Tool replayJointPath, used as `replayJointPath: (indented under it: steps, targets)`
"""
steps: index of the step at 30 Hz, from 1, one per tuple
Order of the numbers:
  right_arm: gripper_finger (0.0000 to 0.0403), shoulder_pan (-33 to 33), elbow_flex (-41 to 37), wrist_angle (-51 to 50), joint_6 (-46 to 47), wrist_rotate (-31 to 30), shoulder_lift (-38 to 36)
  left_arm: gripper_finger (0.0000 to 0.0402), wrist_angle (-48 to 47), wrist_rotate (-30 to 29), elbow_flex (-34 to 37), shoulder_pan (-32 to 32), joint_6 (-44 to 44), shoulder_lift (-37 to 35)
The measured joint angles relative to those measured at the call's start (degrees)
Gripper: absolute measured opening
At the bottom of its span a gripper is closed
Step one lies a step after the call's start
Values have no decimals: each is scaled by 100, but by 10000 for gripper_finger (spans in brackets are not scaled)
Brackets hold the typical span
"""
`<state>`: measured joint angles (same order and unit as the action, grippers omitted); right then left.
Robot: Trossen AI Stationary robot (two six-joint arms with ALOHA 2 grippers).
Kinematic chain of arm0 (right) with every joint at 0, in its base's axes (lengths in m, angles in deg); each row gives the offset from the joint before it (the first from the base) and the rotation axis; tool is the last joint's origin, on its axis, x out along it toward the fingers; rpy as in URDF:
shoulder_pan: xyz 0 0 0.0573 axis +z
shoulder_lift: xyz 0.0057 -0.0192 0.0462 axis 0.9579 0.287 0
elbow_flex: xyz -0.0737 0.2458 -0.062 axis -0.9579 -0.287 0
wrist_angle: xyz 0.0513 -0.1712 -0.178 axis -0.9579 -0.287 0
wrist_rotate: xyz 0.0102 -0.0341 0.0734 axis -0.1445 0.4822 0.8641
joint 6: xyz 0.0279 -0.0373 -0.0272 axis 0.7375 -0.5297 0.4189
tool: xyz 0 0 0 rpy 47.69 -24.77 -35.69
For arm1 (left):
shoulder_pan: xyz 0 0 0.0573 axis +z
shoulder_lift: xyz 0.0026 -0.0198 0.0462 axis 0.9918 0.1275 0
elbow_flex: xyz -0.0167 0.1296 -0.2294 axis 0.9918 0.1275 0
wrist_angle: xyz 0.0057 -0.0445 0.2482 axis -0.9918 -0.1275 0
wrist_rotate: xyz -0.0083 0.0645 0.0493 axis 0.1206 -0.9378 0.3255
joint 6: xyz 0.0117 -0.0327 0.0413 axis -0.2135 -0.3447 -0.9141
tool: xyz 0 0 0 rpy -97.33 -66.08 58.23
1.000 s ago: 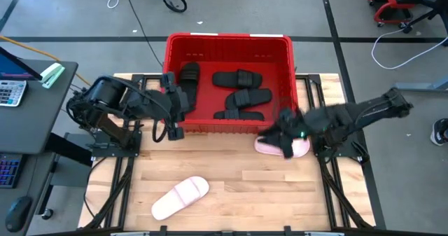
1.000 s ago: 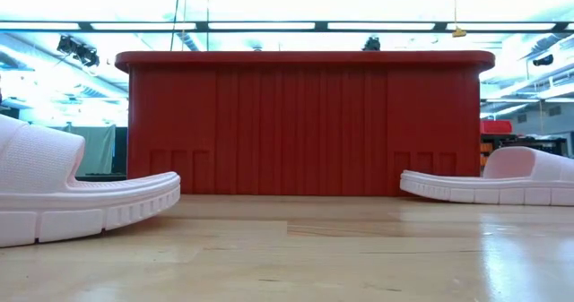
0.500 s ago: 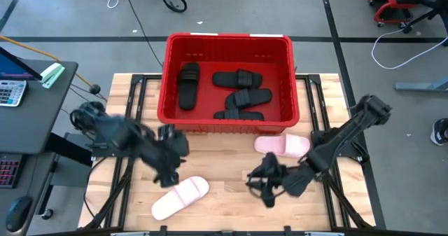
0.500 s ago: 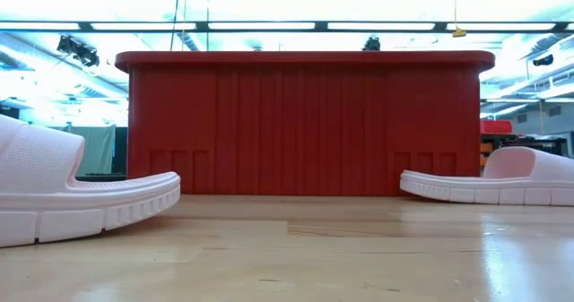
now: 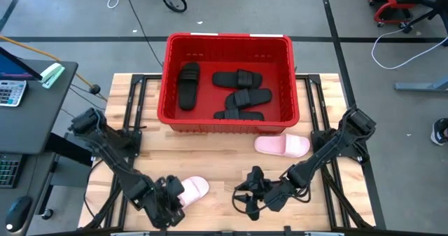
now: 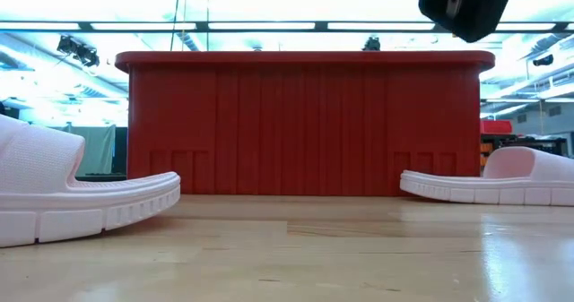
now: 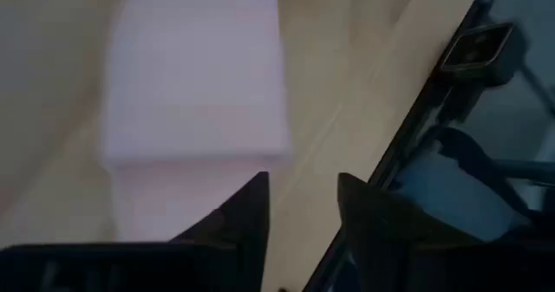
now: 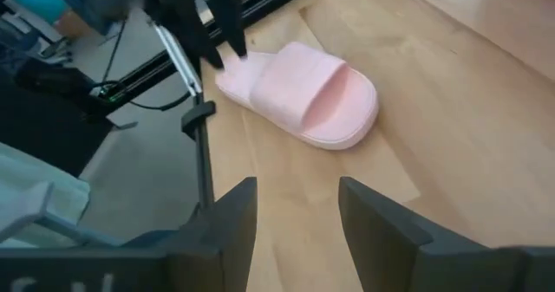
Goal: Pick and place slides into bin
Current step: Put the pink slipper into the red bin
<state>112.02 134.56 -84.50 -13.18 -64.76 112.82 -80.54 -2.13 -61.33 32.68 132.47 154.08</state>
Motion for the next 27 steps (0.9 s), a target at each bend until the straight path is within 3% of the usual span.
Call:
replayJointPath:
  steps: [4,8,19,27]
  targets:
    - [169,11,0,29,-62,9,-95,182,1440,-222,854,-228,449,0]
    - [169,22,0,57,-331,118,-257,207,2116,-282,1356,-306,761,0]
    - [169,22,0,36,-754,156,-352,217,2329,-852,1625,-217,848,0]
    - [169,22,0,-26,-761,189,-352,202,2505,-1014,1625,-77,697,0]
